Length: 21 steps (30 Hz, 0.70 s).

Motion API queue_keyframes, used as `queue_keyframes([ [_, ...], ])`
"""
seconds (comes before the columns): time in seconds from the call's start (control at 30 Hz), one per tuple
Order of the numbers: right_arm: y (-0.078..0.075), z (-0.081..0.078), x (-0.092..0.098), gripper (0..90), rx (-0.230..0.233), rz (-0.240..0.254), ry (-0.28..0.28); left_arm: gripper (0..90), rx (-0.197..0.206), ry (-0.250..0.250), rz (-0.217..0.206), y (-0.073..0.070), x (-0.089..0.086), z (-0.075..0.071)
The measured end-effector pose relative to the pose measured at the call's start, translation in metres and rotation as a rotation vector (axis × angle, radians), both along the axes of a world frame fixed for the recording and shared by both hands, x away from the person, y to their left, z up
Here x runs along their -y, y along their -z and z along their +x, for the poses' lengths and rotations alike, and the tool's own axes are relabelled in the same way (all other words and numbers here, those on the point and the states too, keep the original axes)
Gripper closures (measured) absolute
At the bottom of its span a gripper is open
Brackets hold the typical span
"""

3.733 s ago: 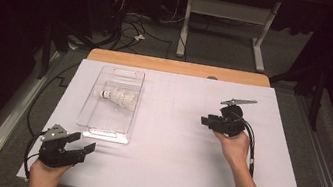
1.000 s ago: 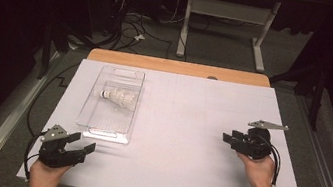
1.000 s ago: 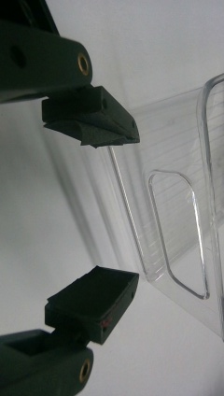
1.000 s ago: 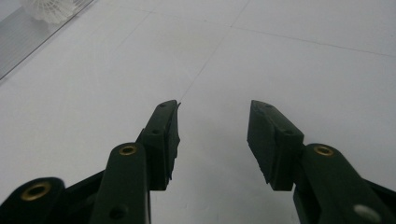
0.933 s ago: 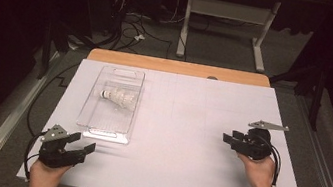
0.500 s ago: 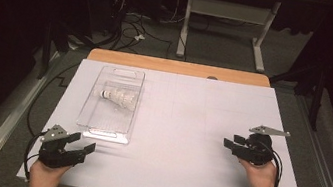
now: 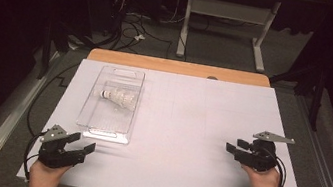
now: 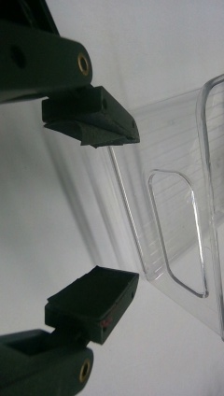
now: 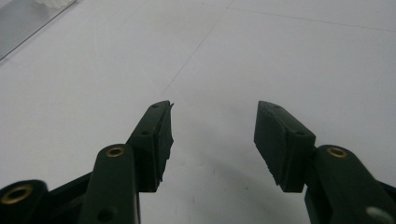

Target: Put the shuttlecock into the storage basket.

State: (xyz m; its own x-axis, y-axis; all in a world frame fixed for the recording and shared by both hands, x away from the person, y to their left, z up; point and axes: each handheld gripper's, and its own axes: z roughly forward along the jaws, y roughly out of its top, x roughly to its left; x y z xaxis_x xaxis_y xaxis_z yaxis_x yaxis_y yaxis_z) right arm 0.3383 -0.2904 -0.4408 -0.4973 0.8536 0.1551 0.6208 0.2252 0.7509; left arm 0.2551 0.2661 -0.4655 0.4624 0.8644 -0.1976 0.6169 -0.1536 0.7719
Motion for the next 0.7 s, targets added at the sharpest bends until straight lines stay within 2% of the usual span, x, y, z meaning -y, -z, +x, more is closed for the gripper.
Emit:
queue_keyframes([
  [0.47,0.004,-0.013,0.0,43.3,0.031,-0.011,-0.003,29.5,0.0,0.002,0.005,0.0,0.0,0.0],
  [0.7,0.006,-0.018,0.004,41.7,0.044,0.001,0.001,29.5,-0.001,0.003,0.003,0.0,0.001,0.0],
])
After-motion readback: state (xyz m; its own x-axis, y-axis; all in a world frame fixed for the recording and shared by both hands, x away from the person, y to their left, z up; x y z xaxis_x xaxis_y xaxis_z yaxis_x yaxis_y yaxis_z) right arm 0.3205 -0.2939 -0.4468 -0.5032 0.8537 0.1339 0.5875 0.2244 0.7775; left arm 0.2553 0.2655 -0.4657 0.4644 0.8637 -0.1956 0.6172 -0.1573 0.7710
